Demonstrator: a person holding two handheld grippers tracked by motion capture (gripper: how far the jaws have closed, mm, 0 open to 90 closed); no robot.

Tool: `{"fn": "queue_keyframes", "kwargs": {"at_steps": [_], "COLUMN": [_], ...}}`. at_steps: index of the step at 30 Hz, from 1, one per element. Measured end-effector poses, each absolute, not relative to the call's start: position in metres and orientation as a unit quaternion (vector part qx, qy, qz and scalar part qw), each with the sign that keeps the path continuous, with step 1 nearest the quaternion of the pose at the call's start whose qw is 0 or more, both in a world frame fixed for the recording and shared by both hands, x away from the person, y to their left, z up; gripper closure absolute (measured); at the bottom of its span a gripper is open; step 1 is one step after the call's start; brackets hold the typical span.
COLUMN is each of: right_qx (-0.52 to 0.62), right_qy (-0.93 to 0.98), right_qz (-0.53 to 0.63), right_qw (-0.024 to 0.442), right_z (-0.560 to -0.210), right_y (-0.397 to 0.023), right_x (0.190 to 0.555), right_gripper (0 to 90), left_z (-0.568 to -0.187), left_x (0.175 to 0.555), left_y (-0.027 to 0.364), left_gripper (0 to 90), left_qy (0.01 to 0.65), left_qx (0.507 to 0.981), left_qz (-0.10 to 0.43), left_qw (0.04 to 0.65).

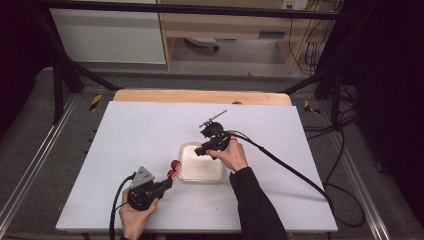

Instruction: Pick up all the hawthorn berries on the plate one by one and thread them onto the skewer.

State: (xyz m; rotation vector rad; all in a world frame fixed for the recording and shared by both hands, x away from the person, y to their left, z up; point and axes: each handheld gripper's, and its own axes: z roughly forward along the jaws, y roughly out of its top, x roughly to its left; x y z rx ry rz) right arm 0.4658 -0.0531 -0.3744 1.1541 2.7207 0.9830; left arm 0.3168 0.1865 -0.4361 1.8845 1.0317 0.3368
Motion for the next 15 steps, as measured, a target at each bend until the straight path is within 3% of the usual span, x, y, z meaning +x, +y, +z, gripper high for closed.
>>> {"fn": "queue_keyframes", "kwargs": {"at_steps": [15], "right_qx": [0.408], "right_qy": [0.798], "right_qz": [0.444], "right_qw": [0.003], "right_z": [-0.376], "right_y": [-0.087], "right_x": [0.435], "right_gripper": [61.8], "left_z": [-0.435], "left_x": [0.318], "left_y": [0.168], "left_gripper": [88.4], "left_qy": [0.402], "left_qx": [0.767], "left_qz": [0.135], "left_qw": [0.482]}}
